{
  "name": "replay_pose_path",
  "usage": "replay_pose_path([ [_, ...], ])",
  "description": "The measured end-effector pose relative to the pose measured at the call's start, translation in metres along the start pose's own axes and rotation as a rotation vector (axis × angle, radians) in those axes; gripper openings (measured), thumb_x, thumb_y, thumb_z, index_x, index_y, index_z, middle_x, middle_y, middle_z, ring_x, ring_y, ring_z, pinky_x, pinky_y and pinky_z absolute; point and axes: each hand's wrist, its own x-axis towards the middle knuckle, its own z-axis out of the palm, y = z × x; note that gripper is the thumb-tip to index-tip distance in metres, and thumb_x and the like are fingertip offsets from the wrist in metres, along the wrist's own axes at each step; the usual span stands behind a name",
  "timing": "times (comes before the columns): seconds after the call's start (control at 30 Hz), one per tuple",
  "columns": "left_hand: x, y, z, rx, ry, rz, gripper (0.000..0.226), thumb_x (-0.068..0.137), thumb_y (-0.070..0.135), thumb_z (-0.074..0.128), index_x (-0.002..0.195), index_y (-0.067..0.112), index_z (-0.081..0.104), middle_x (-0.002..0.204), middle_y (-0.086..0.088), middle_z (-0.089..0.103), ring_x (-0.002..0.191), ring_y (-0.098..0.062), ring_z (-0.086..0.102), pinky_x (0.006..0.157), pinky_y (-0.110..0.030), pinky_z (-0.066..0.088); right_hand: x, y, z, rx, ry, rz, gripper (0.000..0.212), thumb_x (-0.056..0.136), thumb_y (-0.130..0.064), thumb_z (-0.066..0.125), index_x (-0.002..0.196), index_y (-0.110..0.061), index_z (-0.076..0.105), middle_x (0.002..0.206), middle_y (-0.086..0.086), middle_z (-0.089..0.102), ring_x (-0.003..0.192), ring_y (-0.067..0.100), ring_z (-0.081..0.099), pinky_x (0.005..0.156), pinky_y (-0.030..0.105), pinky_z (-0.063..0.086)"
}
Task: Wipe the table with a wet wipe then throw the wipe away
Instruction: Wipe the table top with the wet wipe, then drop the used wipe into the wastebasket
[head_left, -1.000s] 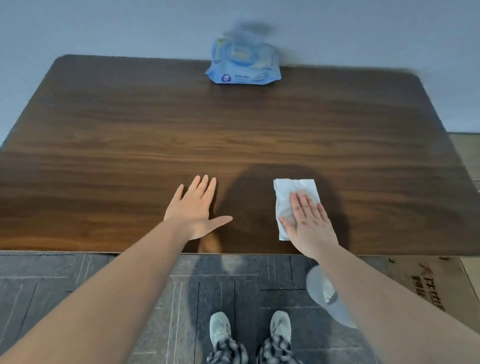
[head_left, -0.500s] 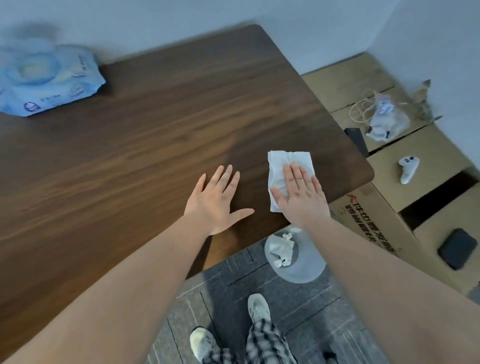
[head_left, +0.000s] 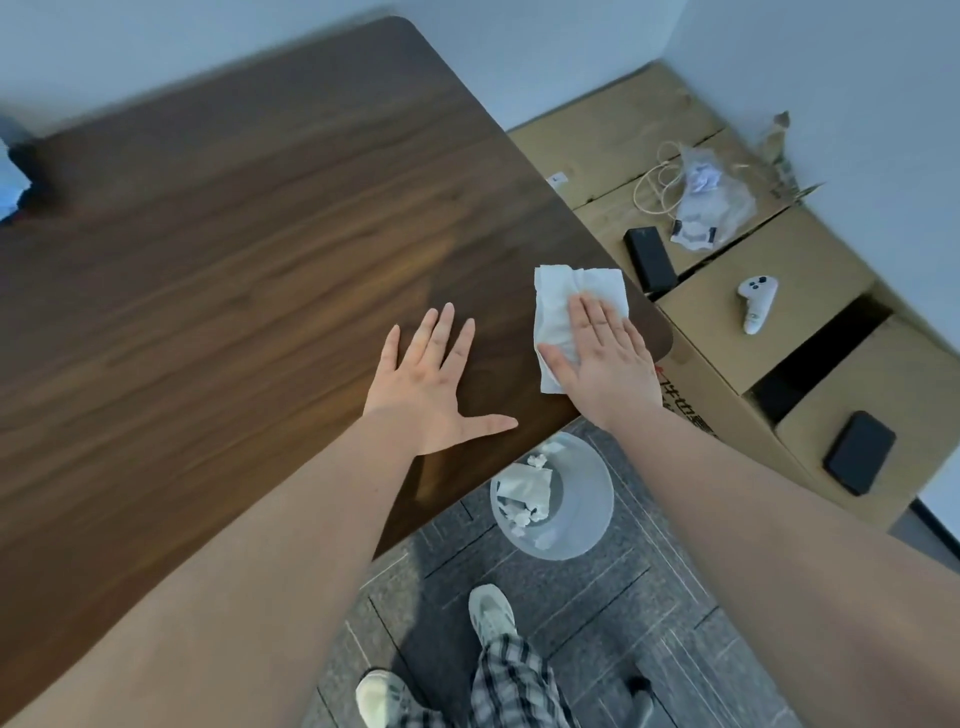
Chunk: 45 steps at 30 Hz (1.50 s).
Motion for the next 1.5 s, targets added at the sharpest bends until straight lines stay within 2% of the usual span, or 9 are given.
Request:
replay_pose_path([
  [0.2, 0.0, -0.001, 0.0, -0.002, 0.007, 0.001, 0.116, 0.062, 0.094, 0.018, 0.148, 0.027, -0.022, 0.157, -0.001, -0.028, 0.144, -0.018, -0.025, 0.117, -0.049, -0.012, -0.019, 0.023, 0.0, 0.188, 0.101, 0.076, 0.057, 0.1, -0.043, 0.027, 0.151, -0.017, 0.016, 0.16, -0.001, 0.015, 0.147, 0.016, 0.009, 0.118, 0.033, 0.008],
  [0.4, 0.001, -0.002, 0.002, 0.0, 0.028, 0.002, 0.115, 0.062, 0.094, 0.015, 0.148, 0.027, -0.021, 0.157, 0.0, -0.027, 0.144, -0.018, -0.024, 0.117, -0.049, -0.011, -0.062, 0.054, 0.01, 0.293, 0.217, 0.007, 0.043, 0.102, -0.022, 0.036, 0.143, -0.011, 0.036, 0.153, 0.0, 0.031, 0.139, 0.004, 0.019, 0.109, 0.016, 0.012],
  [0.47, 0.001, -0.001, 0.002, 0.002, 0.037, -0.001, 0.114, 0.063, 0.094, 0.015, 0.148, 0.027, -0.021, 0.158, 0.0, -0.026, 0.144, -0.018, -0.023, 0.118, -0.049, -0.01, -0.077, 0.062, 0.02, 0.357, 0.21, 0.045, 0.042, 0.101, -0.023, 0.036, 0.143, -0.014, 0.039, 0.152, -0.003, 0.034, 0.135, 0.004, 0.027, 0.105, 0.02, 0.023],
  [0.6, 0.001, 0.0, 0.003, 0.019, 0.072, -0.011, 0.113, 0.062, 0.094, 0.013, 0.148, 0.028, -0.019, 0.158, 0.001, -0.024, 0.145, -0.018, -0.022, 0.118, -0.049, -0.009, -0.108, 0.085, 0.067, 0.338, 0.203, 0.088, 0.037, 0.1, -0.022, 0.043, 0.131, -0.007, 0.054, 0.139, 0.006, 0.052, 0.124, 0.023, 0.055, 0.099, 0.034, 0.043],
  [0.73, 0.002, 0.0, 0.007, 0.024, 0.108, -0.017, 0.112, 0.063, 0.094, 0.014, 0.149, 0.029, -0.017, 0.159, 0.002, -0.021, 0.146, -0.018, -0.019, 0.119, -0.049, -0.007, -0.111, 0.096, 0.117, 0.33, -0.125, 0.224, 0.042, 0.1, -0.03, 0.037, 0.138, -0.015, 0.048, 0.147, 0.0, 0.044, 0.138, 0.015, 0.037, 0.107, 0.037, 0.039],
  [0.9, 0.004, -0.001, 0.011, 0.031, 0.135, -0.026, 0.111, 0.062, 0.094, 0.013, 0.149, 0.031, -0.014, 0.16, 0.002, -0.019, 0.146, -0.016, -0.018, 0.119, -0.049, -0.006, -0.094, 0.087, 0.168, 0.248, -0.287, 0.189, 0.043, 0.102, -0.032, 0.029, 0.14, -0.017, 0.044, 0.149, -0.002, 0.041, 0.144, 0.013, 0.023, 0.104, 0.04, 0.04],
  [1.23, 0.001, 0.001, 0.014, 0.032, 0.189, -0.014, 0.11, 0.062, 0.093, 0.012, 0.151, 0.03, -0.009, 0.161, 0.003, -0.014, 0.147, -0.015, -0.015, 0.119, -0.048, -0.006, -0.067, 0.06, 0.247, 0.258, -0.359, 0.285, 0.04, 0.102, -0.03, 0.028, 0.133, -0.011, 0.045, 0.142, 0.005, 0.046, 0.139, 0.023, 0.032, 0.09, 0.045, 0.046],
  [1.4, 0.001, 0.001, 0.017, 0.044, 0.211, -0.017, 0.109, 0.063, 0.093, 0.012, 0.151, 0.03, -0.009, 0.161, 0.003, -0.013, 0.147, -0.016, -0.014, 0.119, -0.049, -0.005, -0.063, 0.061, 0.27, 0.184, -0.391, 0.192, 0.054, 0.1, -0.039, 0.033, 0.147, -0.014, 0.027, 0.155, 0.007, 0.029, 0.145, 0.027, 0.018, 0.113, 0.045, 0.028],
  [1.5, 0.001, 0.003, 0.017, 0.04, 0.197, -0.012, 0.109, 0.064, 0.093, 0.011, 0.151, 0.03, -0.008, 0.161, 0.003, -0.012, 0.147, -0.016, -0.013, 0.119, -0.049, -0.005, -0.06, 0.058, 0.262, 0.15, -0.406, 0.105, 0.059, 0.1, -0.041, 0.032, 0.15, -0.014, 0.017, 0.158, 0.008, 0.02, 0.147, 0.026, 0.011, 0.118, 0.042, 0.016],
])
